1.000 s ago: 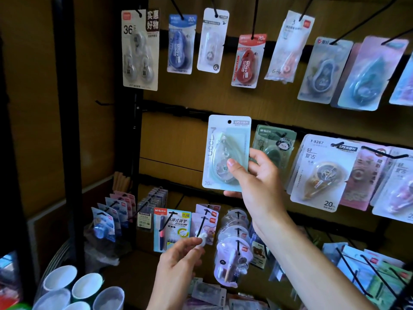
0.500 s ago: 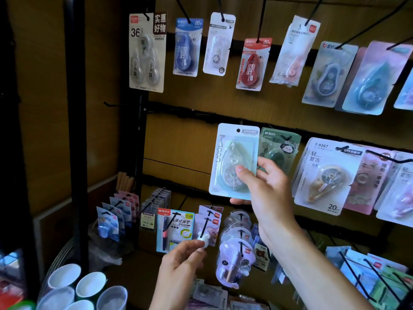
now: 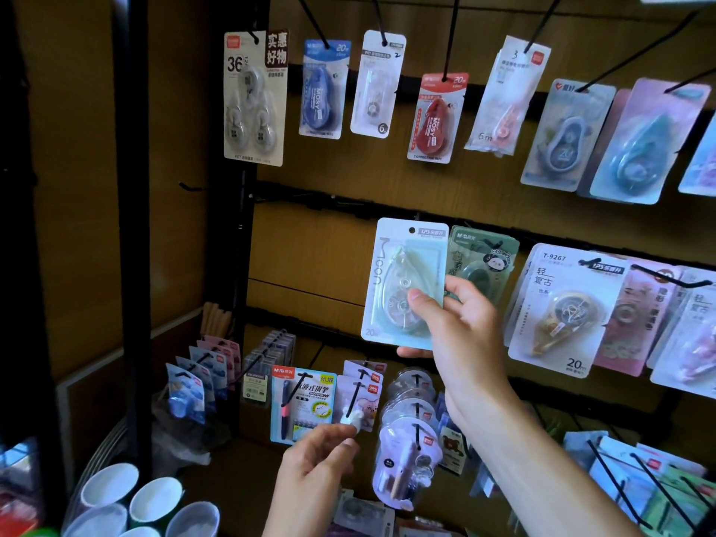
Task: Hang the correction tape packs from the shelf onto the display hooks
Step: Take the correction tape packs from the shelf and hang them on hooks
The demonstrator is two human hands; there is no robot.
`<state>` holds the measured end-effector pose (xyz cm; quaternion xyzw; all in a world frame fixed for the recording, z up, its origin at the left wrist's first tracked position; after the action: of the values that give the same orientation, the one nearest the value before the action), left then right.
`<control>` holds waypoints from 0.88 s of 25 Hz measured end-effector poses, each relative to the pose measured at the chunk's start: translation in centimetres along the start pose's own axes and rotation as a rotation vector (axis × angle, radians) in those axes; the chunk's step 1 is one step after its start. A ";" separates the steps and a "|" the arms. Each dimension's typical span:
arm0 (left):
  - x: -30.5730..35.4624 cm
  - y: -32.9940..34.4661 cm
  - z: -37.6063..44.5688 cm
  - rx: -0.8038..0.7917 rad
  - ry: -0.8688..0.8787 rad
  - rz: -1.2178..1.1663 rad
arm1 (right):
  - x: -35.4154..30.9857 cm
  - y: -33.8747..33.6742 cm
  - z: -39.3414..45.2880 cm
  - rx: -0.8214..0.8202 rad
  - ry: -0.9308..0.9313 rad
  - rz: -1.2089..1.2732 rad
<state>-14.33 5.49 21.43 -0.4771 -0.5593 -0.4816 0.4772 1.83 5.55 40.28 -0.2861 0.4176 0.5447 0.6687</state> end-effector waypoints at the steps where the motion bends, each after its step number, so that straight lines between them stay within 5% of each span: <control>1: 0.0 0.0 0.0 -0.001 0.002 0.003 | 0.1 0.2 -0.1 -0.009 0.004 -0.003; 12: 2.1 -0.1 0.0 0.017 0.103 -0.093 | -0.6 -1.4 -0.4 0.045 0.003 0.044; 22: 1.2 0.6 0.9 0.029 0.040 -0.115 | 0.9 -0.2 -1.7 -0.163 0.071 -0.072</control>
<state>-13.88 6.49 22.58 -0.4275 -0.5829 -0.5095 0.4667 1.61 4.52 38.65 -0.3738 0.3848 0.5419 0.6470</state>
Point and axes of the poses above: each hand's wrist, its own z-axis towards the middle knuckle, its own y-axis out of the palm, x = y × z, the point moved 10 cm from there along z, towards the middle knuckle, and after that the axes turned 2 degrees about -y, right-handed, at the moved point
